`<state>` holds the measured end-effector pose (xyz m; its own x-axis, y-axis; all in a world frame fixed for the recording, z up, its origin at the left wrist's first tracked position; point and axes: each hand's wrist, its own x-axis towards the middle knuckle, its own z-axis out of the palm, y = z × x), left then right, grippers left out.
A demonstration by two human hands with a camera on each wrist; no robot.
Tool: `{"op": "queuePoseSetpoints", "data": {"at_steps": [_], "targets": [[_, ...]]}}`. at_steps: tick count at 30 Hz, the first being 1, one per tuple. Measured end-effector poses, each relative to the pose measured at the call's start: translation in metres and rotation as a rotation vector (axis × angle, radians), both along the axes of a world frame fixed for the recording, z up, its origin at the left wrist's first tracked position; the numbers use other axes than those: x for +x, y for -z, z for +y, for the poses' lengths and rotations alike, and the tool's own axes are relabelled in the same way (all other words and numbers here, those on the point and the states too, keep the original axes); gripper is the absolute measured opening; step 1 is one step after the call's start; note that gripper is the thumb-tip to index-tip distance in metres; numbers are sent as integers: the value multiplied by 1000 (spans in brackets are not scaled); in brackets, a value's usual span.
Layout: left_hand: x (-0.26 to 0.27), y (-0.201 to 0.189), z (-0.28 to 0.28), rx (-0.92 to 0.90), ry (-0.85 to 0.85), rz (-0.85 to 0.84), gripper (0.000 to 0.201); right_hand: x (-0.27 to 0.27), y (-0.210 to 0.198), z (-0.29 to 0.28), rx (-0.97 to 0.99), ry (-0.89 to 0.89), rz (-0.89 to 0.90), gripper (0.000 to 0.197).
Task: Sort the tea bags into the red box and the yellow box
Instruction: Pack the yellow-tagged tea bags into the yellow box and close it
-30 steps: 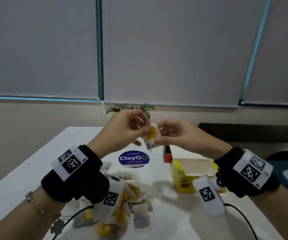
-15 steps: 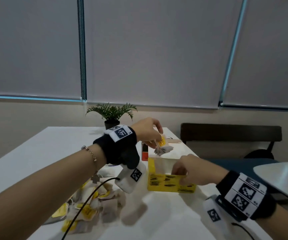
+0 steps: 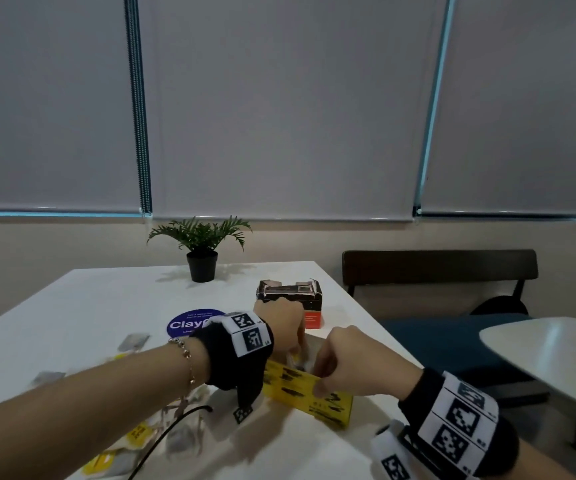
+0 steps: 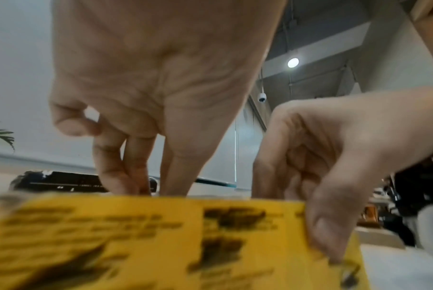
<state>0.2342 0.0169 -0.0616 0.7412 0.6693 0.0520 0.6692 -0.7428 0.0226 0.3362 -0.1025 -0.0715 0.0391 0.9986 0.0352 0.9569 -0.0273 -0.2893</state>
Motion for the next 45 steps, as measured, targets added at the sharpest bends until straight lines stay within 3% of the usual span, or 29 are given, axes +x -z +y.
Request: {"op": "queuePoseSetpoints", "data": {"at_steps": [11, 16, 23, 29, 37, 45], "targets": [[-11, -3, -10, 487, 155, 311, 16, -15, -3, 9, -78, -41, -72, 56], [-14, -7, -16, 600, 213, 393, 17, -18, -5, 10, -147, -46, -89, 65], [-19, -7, -4, 459, 187, 298, 13, -22, -3, 16, -260, -51, -103, 57], [-24, -1, 6, 337, 170, 203, 17, -20, 0, 19, -254, -60, -66, 77], [-26, -3, 10, 222, 233, 212, 29, -22, 0, 24, -351, -56, -137, 52], [-30, 7, 11, 250, 231, 161, 27, -21, 2, 26, -397, -23, -189, 48]]}}
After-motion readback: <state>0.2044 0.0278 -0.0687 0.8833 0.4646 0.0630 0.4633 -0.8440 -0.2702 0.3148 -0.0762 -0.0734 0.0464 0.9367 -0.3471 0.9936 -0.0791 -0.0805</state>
